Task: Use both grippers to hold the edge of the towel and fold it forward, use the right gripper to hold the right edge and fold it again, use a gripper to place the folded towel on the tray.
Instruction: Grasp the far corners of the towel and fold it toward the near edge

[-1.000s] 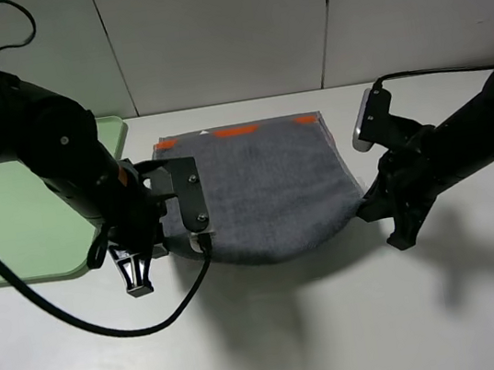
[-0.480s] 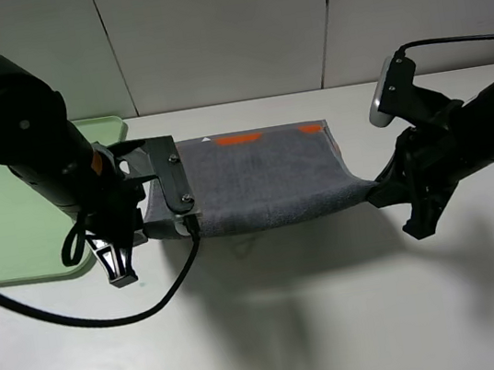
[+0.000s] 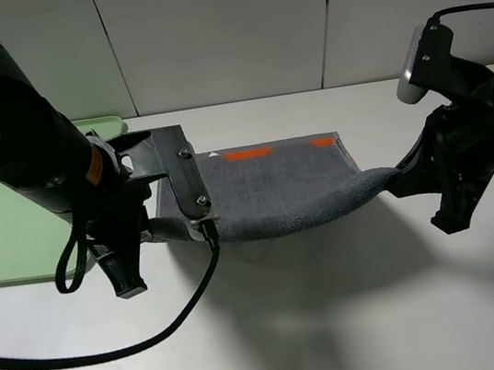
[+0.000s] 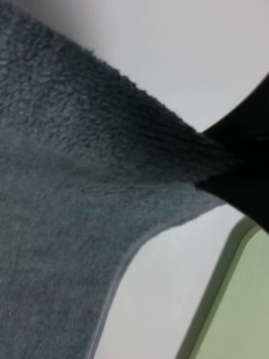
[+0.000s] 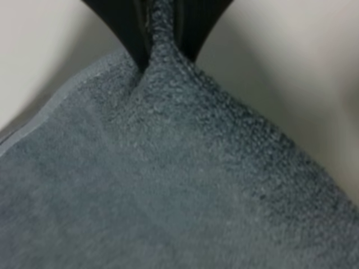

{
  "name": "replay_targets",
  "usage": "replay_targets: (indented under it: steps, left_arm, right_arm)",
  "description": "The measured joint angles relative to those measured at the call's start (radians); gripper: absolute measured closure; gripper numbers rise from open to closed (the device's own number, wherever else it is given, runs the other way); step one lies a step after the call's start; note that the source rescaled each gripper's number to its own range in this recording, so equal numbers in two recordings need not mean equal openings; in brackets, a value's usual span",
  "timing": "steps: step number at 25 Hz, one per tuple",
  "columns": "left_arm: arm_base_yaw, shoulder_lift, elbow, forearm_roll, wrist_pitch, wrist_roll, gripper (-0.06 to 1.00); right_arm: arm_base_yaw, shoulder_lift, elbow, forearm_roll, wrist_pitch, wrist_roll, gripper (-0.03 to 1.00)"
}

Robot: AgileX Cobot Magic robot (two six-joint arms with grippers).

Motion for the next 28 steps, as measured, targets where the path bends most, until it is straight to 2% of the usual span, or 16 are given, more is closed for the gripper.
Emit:
replay_targets:
  steps: [7,19,28]
  left_arm:
    - [-0.059,-0.056,0.001,0.018,0.039,-0.077,0.94]
    - [-0.178,-0.126,0.001,0.11,0.135,-0.247,0.94]
    - [-0.183,-0.138,0.001,0.117,0.176,-0.287,0.94]
  right_arm:
    - [0.0,-0.111,0.001,-0.029,0.07,0.06,0.97]
    - [0.0,-0.239,0.001,-0.049,0.167,0.137,0.97]
    - [0.0,-0.254,0.001,-0.083,0.192,0.209,0.97]
